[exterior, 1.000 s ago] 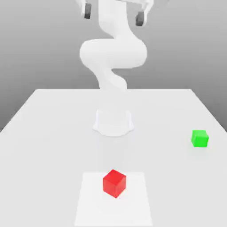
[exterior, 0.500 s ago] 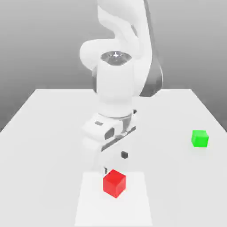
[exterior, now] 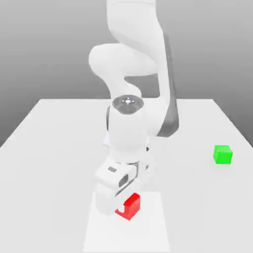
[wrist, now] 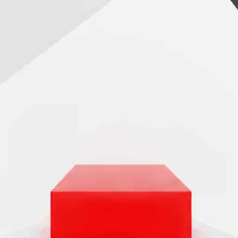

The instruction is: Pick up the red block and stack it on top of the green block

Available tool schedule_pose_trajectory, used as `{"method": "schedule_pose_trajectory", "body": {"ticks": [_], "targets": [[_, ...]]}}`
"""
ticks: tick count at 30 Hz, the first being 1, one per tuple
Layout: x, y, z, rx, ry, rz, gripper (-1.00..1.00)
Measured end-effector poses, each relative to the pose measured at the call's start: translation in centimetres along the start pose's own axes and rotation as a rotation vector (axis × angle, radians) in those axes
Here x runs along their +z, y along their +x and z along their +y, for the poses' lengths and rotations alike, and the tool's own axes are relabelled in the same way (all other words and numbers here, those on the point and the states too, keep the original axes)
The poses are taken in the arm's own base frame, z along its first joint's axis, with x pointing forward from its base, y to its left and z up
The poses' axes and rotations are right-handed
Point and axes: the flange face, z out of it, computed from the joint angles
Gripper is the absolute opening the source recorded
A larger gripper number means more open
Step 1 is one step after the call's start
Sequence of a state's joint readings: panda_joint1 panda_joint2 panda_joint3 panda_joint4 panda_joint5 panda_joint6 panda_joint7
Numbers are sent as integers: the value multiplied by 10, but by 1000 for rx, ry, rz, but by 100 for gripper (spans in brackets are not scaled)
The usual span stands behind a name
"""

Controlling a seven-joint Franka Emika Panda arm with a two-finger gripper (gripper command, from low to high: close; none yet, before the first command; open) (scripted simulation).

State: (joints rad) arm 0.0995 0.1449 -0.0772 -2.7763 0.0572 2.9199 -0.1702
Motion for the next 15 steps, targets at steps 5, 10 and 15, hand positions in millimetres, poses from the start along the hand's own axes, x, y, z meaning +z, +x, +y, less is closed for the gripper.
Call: {"method": "schedule_pose_trajectory", "body": {"ticks": [5,10,15], "targets": [[-41,0,-12,15,4,3,-100],[-60,-3,-114,-38,21,16,-100],[-74,-27,-194,-31,33,20,-100]]}}
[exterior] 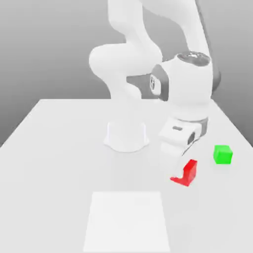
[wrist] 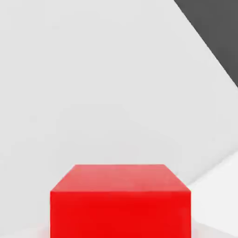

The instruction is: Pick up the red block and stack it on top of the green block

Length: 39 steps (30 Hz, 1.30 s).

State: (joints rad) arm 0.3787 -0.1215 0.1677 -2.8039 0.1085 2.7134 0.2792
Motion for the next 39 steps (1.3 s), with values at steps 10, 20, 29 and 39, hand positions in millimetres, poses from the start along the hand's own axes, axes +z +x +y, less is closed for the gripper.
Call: {"method": "schedule_pose_trajectory", "body": {"ticks": [10,20,29,39], "targets": [[-6,-106,-144,-31,-9,-14,-100],[7,-175,-191,-35,-49,-4,-100],[34,-171,-192,-30,-51,7,-100],[67,-182,-188,-42,-35,-17,100]]}}
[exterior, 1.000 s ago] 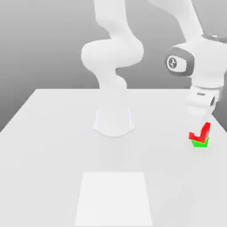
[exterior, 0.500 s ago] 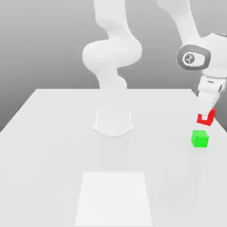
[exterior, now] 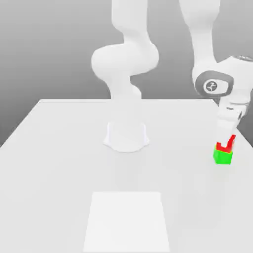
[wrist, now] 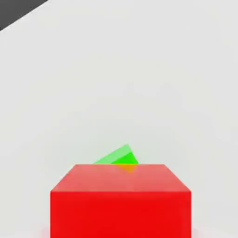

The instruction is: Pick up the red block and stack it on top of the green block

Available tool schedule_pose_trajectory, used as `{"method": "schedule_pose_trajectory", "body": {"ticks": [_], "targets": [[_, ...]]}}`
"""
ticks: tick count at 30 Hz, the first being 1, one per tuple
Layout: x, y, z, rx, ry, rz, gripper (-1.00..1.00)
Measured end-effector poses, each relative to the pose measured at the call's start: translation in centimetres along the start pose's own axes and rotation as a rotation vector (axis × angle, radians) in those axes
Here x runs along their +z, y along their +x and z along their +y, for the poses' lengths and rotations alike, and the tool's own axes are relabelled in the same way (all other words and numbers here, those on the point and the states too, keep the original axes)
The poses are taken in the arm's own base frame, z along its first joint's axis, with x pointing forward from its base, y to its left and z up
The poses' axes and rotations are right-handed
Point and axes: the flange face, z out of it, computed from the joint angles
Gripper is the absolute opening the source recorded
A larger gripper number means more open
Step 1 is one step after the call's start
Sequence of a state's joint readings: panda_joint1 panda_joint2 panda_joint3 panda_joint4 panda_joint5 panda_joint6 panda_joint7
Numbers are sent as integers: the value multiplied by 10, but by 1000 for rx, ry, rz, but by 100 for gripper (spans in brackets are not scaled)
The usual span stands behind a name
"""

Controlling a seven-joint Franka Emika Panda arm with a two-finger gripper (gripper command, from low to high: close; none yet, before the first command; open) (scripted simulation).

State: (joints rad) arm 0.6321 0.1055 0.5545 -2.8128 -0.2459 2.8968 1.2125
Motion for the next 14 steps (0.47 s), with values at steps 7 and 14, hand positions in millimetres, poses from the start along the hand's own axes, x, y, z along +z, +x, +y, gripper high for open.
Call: {"method": "schedule_pose_trajectory", "body": {"ticks": [7,14], "targets": [[-8,3,-1,2,-5,8,100],[-37,9,-3,8,-18,24,100]]}}
